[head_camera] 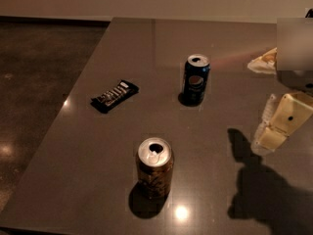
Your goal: Knock orange can over
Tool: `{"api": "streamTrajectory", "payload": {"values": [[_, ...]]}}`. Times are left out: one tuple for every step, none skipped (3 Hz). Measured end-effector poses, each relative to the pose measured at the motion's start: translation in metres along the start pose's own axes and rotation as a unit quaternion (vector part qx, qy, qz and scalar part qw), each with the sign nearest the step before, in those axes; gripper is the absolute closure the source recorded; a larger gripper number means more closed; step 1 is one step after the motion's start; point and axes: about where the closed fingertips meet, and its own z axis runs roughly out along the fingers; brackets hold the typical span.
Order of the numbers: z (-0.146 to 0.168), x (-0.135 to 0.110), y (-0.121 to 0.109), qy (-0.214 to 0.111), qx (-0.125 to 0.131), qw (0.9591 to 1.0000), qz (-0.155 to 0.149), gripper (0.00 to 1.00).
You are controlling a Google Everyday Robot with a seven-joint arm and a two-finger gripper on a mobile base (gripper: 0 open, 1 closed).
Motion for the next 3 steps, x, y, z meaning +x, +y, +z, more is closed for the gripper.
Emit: {"api": "streamTrajectory", "payload": {"values": [[0.018, -0.031, 0.032, -0.069, -0.017, 0.9974, -0.013, 0.00], [0.045, -0.062, 0.060, -0.109, -0.036, 0.9929, -0.031, 0.00], [0.081, -0.092, 0.084, -0.139, -0.066, 0.9873, -0.040, 0.00]]}}
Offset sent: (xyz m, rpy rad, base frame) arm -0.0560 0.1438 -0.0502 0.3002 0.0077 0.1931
